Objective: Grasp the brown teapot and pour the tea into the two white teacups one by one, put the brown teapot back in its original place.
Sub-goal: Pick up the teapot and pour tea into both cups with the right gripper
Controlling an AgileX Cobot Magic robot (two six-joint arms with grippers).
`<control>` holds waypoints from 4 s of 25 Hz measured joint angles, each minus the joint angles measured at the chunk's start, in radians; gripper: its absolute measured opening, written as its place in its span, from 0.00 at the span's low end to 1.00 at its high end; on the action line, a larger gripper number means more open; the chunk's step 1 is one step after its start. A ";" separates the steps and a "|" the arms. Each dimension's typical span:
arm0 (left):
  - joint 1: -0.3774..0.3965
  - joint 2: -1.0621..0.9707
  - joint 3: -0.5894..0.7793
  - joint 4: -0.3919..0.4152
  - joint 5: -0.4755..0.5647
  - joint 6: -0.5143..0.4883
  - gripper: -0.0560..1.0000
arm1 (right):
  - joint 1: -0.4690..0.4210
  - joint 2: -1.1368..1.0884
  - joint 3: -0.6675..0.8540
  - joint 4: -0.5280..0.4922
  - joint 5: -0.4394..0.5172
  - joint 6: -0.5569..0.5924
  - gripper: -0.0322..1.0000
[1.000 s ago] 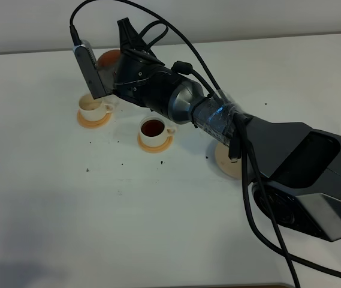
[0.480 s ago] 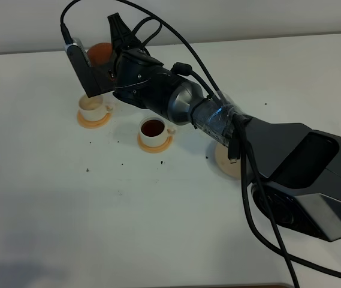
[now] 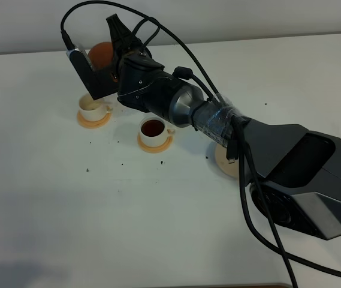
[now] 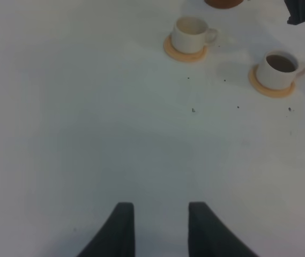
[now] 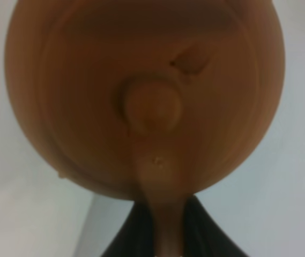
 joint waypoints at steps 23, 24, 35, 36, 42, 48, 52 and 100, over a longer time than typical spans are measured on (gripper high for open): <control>0.000 0.000 0.000 0.000 0.000 0.000 0.29 | -0.010 0.049 0.000 -0.160 -0.078 0.000 0.12; 0.000 0.000 0.000 0.000 0.000 0.000 0.29 | -0.010 0.052 0.000 -0.163 -0.079 0.000 0.12; 0.000 0.000 0.000 0.000 0.000 0.000 0.29 | -0.010 0.065 0.000 -0.236 -0.094 0.004 0.12; 0.000 0.000 0.000 0.000 0.000 -0.001 0.29 | -0.010 0.065 0.000 -0.244 -0.094 0.004 0.12; 0.000 0.000 0.000 0.000 0.000 -0.001 0.29 | -0.005 0.065 0.000 -0.294 -0.103 0.003 0.12; 0.000 0.000 0.000 0.000 0.000 -0.001 0.29 | 0.002 0.065 0.000 -0.341 -0.116 -0.005 0.12; 0.000 0.000 0.000 0.000 0.000 -0.001 0.29 | 0.006 0.065 0.000 -0.366 -0.119 -0.005 0.12; 0.000 0.000 0.000 0.000 0.000 0.000 0.29 | 0.016 0.065 0.000 -0.557 -0.132 -0.059 0.12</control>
